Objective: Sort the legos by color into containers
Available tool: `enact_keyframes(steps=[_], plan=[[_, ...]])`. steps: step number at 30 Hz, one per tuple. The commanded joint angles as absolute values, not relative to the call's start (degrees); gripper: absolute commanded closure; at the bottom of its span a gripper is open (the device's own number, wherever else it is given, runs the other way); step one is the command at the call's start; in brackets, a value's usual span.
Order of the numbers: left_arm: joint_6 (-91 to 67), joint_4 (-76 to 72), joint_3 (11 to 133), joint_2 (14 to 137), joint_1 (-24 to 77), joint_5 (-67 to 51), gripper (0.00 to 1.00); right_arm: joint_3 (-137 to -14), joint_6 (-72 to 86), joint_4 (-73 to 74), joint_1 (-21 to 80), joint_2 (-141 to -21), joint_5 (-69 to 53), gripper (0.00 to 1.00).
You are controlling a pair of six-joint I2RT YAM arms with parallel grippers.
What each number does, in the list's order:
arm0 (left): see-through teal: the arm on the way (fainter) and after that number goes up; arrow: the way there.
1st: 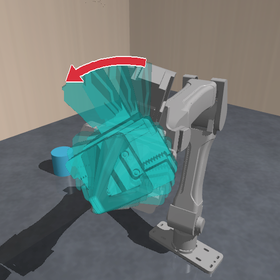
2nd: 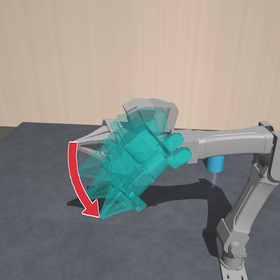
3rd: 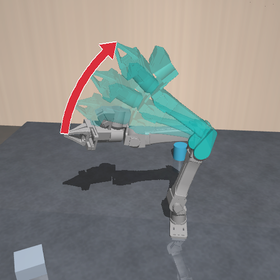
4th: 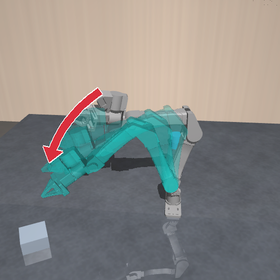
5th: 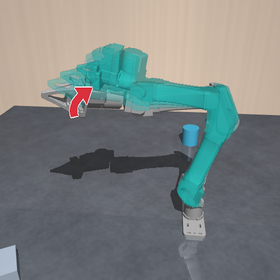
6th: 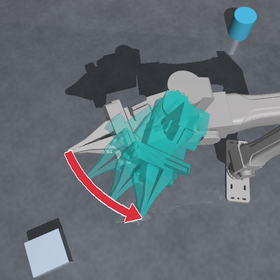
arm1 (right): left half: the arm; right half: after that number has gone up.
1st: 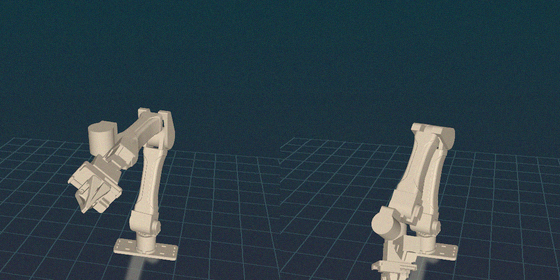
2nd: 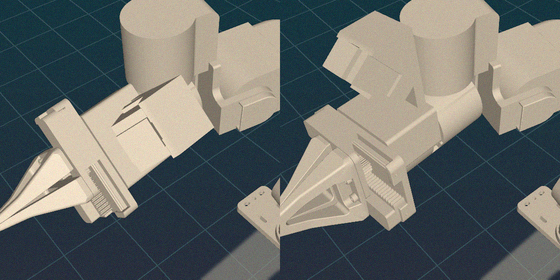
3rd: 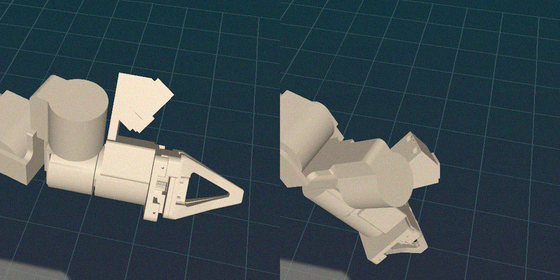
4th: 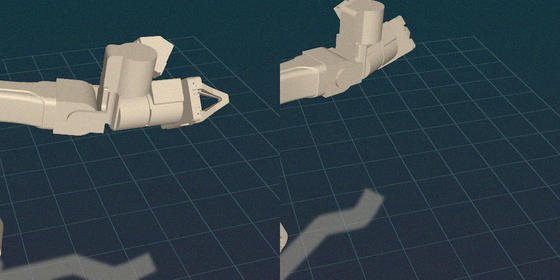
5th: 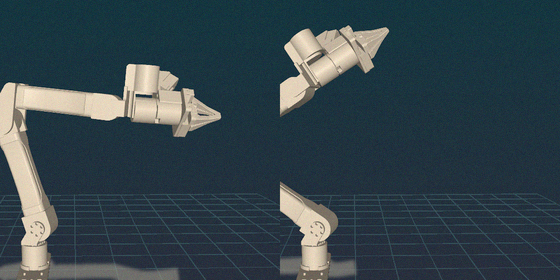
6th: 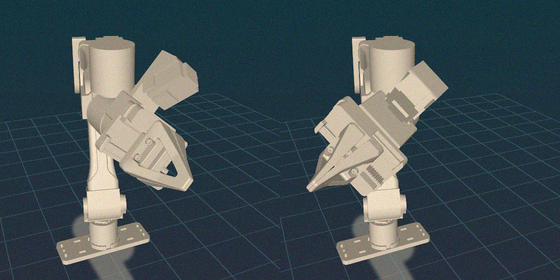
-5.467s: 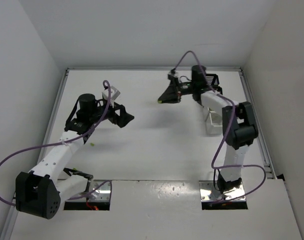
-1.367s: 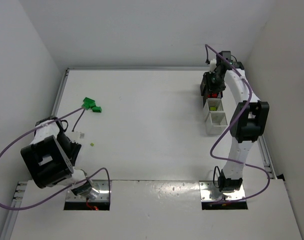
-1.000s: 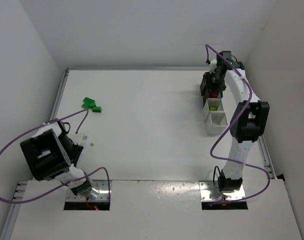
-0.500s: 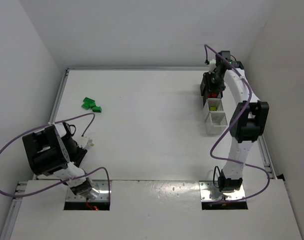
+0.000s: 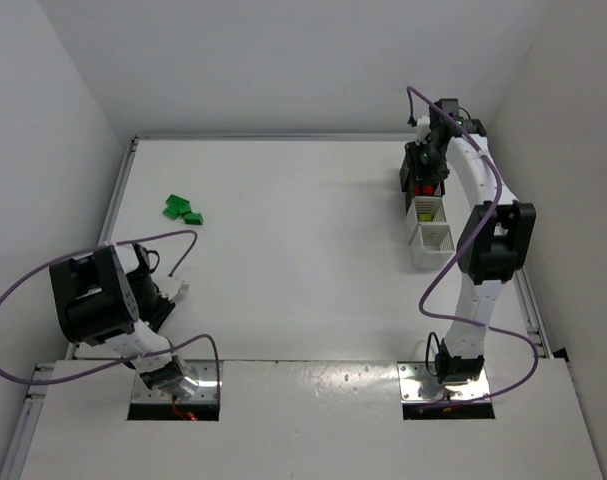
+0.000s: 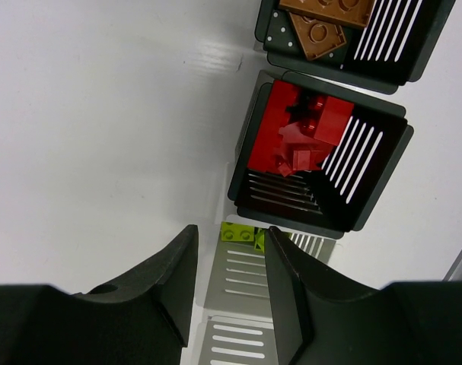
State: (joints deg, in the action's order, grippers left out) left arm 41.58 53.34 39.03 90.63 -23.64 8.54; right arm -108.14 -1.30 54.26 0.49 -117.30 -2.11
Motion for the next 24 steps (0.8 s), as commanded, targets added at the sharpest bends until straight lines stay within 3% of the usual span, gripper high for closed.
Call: enact_keyframes(steps=[1, 12, 24], plan=[[42.28, 48.6, 37.79, 92.02, -21.8, 4.48, 0.62, -110.48, -1.14, 54.23, 0.88, -117.77, -1.85, 0.59], [39.38, 46.93, 37.79, 94.13, -17.14, 4.48, 0.59, -109.95, -1.67, 54.23, 0.88, -117.25, -1.85, 0.59], [37.79, 46.49, 42.71, 91.59, -17.14, 0.19, 0.85, -108.2, -2.72, 54.23, 2.02, -115.93, -6.41, 0.59]])
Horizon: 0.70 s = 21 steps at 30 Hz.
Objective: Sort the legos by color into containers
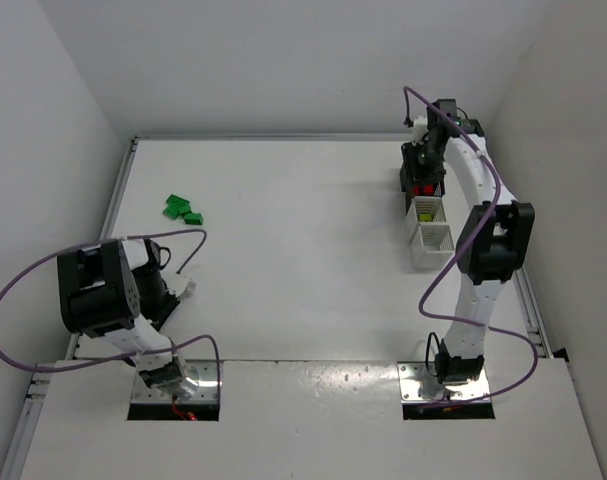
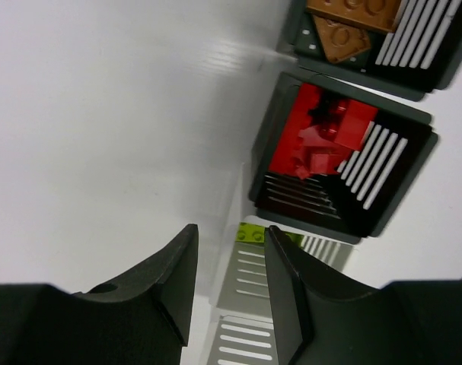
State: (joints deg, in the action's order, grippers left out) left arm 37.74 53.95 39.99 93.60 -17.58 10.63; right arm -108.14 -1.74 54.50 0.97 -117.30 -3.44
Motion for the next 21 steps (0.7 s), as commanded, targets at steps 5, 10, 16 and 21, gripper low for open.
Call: enact_keyframes(steps=[5, 10, 16, 21], plan=[[38.84, 52.8, 53.84, 84.91, -17.14, -11.93, 0.91, -104.51, -2.72, 55.28, 3.08, -112.94, -16.42, 0.59], [38.76, 54.84, 62.83, 79.11, -16.52, -33.45, 0.92, -99.68, -0.44, 56.87, 3.6, -110.57, -32.58, 0.59], [40.97, 51.26, 62.85, 76.73, -12.31, -65.89, 0.92, -94.49, 9.45, 53.63, 3.6, -109.25, -53.5, 0.58], [31.82, 40.7, 62.83, 78.92, -2.23, -74.18, 0.92, -87.99, 21.42, 43.88, 6.67, -109.25, -71.52, 0.54]])
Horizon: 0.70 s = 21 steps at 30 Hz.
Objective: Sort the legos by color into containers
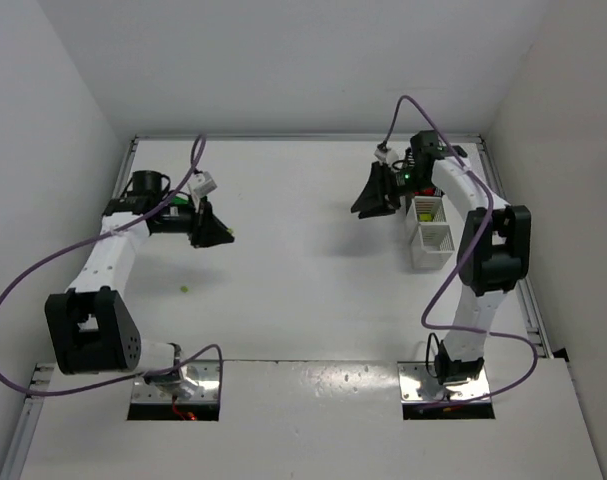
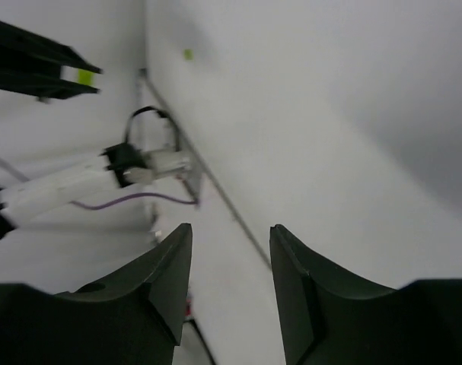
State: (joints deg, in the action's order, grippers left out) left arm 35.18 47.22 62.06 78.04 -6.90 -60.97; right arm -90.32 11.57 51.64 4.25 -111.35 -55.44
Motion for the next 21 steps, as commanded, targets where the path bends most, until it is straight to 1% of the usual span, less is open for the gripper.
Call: enact_keyframes(steps=[1, 3, 5, 6, 7, 12, 17, 21], plan=[[31.82, 40.17, 63.36, 79.71, -0.72, -74.18, 0.92, -87.28, 23.88, 41.77, 8.07, -109.25, -73.46, 0.54], [29.29, 36.94, 63.9, 79.72, 3.05, -74.18, 0.92, -85.26, 31.79, 35.79, 9.66, -110.12, -77.77, 0.53], [24.55, 31.58, 63.9, 79.19, 5.17, -70.76, 0.92, -83.94, 39.59, 31.22, 11.86, -111.53, -81.01, 0.52], [19.74, 25.55, 63.9, 78.23, 6.93, -69.45, 0.92, -83.41, 41.99, 27.11, 12.56, -112.14, -81.91, 0.52], [17.51, 22.53, 62.68, 77.61, 7.73, -67.08, 0.92, -83.41, 44.36, 24.81, 13.96, -113.45, -83.22, 0.52], [6.8, 7.77, 61.53, 75.94, 12.64, -61.7, 0.92, -87.27, 53.86, 15.58, 17.4, -116.71, -84.55, 0.52], [5.1, 4.66, 60.39, 75.94, 15.9, -60.56, 0.92, -90.87, 58.0, 11.61, 20.03, -118.38, -84.55, 0.52], [4.57, 2.81, 59.15, 74.79, 17.49, -58.8, 0.92, -93.95, 61.33, 8.71, 22.06, -119.53, -85.08, 0.49]])
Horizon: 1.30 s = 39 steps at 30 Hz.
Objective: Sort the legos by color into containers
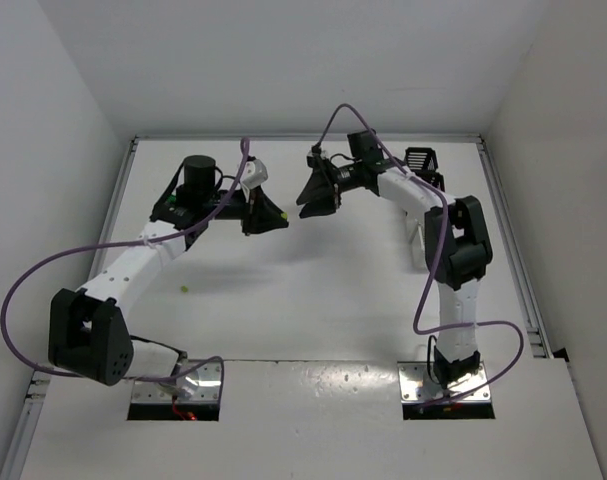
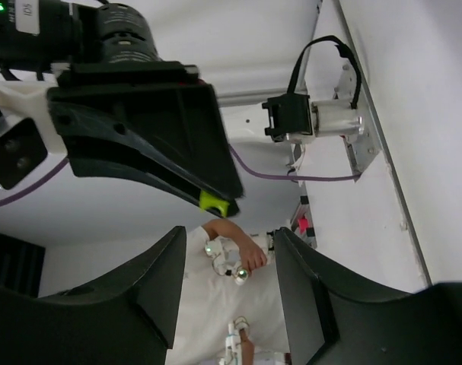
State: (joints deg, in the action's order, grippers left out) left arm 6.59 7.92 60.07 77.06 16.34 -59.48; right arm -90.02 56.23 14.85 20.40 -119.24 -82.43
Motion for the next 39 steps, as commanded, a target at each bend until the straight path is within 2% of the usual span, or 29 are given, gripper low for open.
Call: enact_keyframes(steps=[1, 18, 21, 22, 27, 29, 30, 33, 36, 37, 38, 39], plan=[[4.57, 2.81, 59.15, 74.19, 18.01, -58.28, 0.92, -93.96, 61.96, 8.18, 22.06, -119.53, -85.08, 0.49], [5.71, 2.81, 58.62, 73.65, 19.6, -54.67, 0.92, -94.65, 62.49, 7.03, 26.45, -120.06, -85.08, 0.51], [5.71, 2.81, 58.1, 73.65, 19.6, -54.15, 0.92, -94.66, 62.49, 7.03, 26.46, -120.06, -85.08, 0.59], [5.71, 2.81, 58.1, 73.65, 19.6, -54.14, 0.92, -94.66, 62.49, 7.03, 26.46, -120.06, -85.08, 0.67], [6.24, 2.81, 58.1, 73.13, 19.6, -54.14, 0.91, -94.04, 62.49, 6.5, 26.98, -120.06, -85.08, 0.91], [6.24, 2.81, 58.1, 73.13, 19.6, -53.44, 0.82, -94.04, 62.49, 5.98, 26.98, -119.45, -85.08, 0.97], [6.24, 2.81, 58.1, 73.13, 19.6, -52.74, 0.69, -93.35, 62.49, 5.98, 26.98, -119.44, -85.08, 0.98], [6.24, 4.65, 58.1, 73.13, 19.6, -50.37, 0.54, -90.71, 63.01, 4.84, 25.4, -116.9, -85.08, 1.0], [6.24, 6.84, 57.48, 71.9, 19.6, -46.77, 0.27, -84.84, 63.02, 3.43, 22.07, -112.87, -85.69, 1.0], [5.11, 8.16, 57.48, 71.89, 19.6, -45.8, 0.13, -83.51, 63.02, 3.43, 21.19, -111.81, -85.69, 1.0], [4.58, 8.17, 56.96, 71.89, 19.08, -45.18, 0.04, -82.19, 62.32, 3.43, 19.01, -110.67, -85.69, 1.0], [3.79, 9.04, 56.95, 71.89, 18.55, -44.57, 0.0, -79.74, 62.31, 3.43, 17.77, -109.61, -85.69, 1.0]])
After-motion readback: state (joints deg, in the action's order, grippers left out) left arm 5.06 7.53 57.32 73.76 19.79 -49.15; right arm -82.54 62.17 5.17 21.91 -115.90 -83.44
